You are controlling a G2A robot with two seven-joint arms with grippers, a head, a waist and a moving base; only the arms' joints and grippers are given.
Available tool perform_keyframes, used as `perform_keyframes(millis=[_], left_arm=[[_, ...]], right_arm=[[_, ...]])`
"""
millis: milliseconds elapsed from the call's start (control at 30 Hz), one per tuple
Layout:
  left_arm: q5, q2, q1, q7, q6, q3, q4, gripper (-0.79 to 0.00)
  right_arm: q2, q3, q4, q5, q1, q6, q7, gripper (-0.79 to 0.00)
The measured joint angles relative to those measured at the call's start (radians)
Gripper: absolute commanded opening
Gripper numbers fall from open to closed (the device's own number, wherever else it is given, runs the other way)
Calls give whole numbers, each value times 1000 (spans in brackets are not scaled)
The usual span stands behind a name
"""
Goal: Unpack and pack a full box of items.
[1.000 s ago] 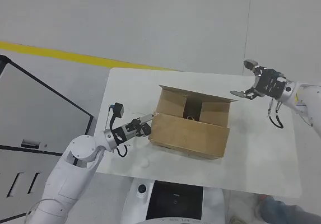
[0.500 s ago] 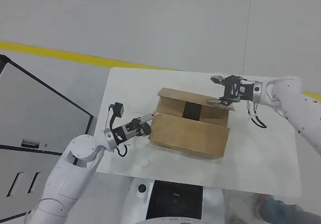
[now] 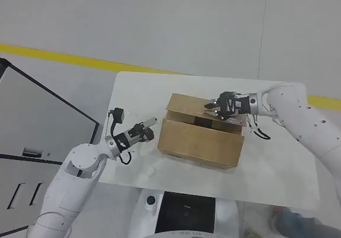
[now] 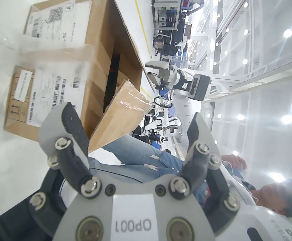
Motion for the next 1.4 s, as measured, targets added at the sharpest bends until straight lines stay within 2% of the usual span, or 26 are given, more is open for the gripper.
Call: perform_keyframes(millis=[200, 400, 800, 933, 1033, 1233, 1367, 1400], left_arm=[[6, -3, -23, -10, -14, 28, 76, 0], [12, -11, -40, -16, -28, 89, 103, 0], [-48, -18, -58, -76, -18, 150, 96, 0], [-53, -20, -65, -66, -6, 158, 87, 0], [-39, -19, -73, -48, -7, 151, 86, 0], [-29, -14, -69, -35, -16, 121, 78, 0], [-30, -14, -68, -36, -16, 121, 78, 0], [-30, -14, -69, -36, -17, 120, 77, 0]], right_arm=[[-29, -8, 47, -35, 14, -20, -43, -785], [-46, -28, 83, -83, 25, -23, -108, -785], [-72, -96, 174, -106, 60, -22, -205, -785], [-77, -125, 198, -95, 71, -22, -247, -785], [-72, -150, 218, -51, 89, -22, -315, -785], [-26, -241, 165, 256, 102, -22, -310, -785], [-26, -231, 167, 252, 101, -22, -311, -785], [-26, -231, 167, 250, 101, -22, -311, -610]])
